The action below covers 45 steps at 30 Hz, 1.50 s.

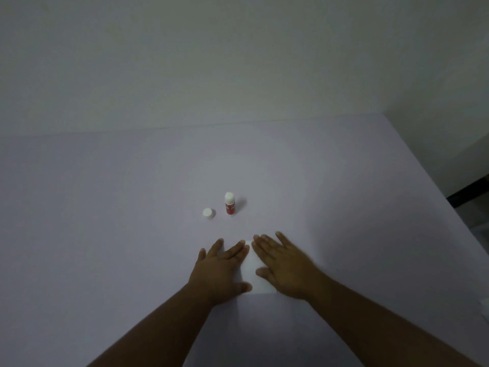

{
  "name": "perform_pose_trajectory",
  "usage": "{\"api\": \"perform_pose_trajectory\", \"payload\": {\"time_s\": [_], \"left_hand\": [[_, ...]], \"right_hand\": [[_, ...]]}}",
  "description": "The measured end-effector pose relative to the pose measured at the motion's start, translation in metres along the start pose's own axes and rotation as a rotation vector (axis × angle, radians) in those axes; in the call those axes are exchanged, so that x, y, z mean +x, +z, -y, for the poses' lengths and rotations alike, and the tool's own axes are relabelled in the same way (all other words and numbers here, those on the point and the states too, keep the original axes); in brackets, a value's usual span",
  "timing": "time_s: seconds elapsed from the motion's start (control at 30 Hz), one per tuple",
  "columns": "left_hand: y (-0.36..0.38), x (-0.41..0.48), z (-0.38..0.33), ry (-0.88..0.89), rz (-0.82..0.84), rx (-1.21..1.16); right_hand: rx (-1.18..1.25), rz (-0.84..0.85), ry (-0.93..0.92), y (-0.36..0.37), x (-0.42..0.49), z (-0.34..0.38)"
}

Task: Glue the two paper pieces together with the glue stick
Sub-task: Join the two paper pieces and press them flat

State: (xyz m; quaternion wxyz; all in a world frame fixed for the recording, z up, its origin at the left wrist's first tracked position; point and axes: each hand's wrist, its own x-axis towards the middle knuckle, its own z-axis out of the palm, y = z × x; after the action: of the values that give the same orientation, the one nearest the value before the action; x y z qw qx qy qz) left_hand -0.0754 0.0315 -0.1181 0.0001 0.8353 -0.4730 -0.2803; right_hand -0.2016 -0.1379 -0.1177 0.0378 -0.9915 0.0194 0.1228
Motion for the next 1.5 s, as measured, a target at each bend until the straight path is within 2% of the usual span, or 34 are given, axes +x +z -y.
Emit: {"api": "perform_pose_trajectory", "payload": {"time_s": [0.27,0.37,0.5,0.67,0.73,0.9,1.17,1.5], "left_hand": [[0.001,0.0,0.0,0.006,0.002,-0.001],[0.001,0.0,0.001,0.001,-0.002,-0.012],[0.003,0.001,0.002,0.008,-0.007,-0.013],[0.005,0.003,0.003,0.01,-0.004,-0.001],[0.005,0.003,0.003,0.012,-0.005,0.003],[0.003,0.002,0.002,0.007,0.005,-0.001],[-0.003,-0.001,-0.003,-0.009,-0.027,-0.041],[-0.02,0.0,-0.012,-0.02,-0.035,-0.031]], "right_hand": [[0.012,-0.011,-0.189,0.016,-0.052,0.017],[-0.102,0.033,-0.085,-0.004,-0.023,0.01],[-0.016,0.005,-0.028,-0.002,-0.012,0.014],[0.026,-0.011,-0.216,0.023,-0.058,0.019],[-0.022,0.003,-0.168,0.014,-0.048,0.011],[0.063,-0.022,0.03,0.007,-0.007,-0.003],[0.063,0.011,0.03,0.004,-0.001,0.0],[0.139,-0.082,0.13,-0.013,0.011,0.011]]}}
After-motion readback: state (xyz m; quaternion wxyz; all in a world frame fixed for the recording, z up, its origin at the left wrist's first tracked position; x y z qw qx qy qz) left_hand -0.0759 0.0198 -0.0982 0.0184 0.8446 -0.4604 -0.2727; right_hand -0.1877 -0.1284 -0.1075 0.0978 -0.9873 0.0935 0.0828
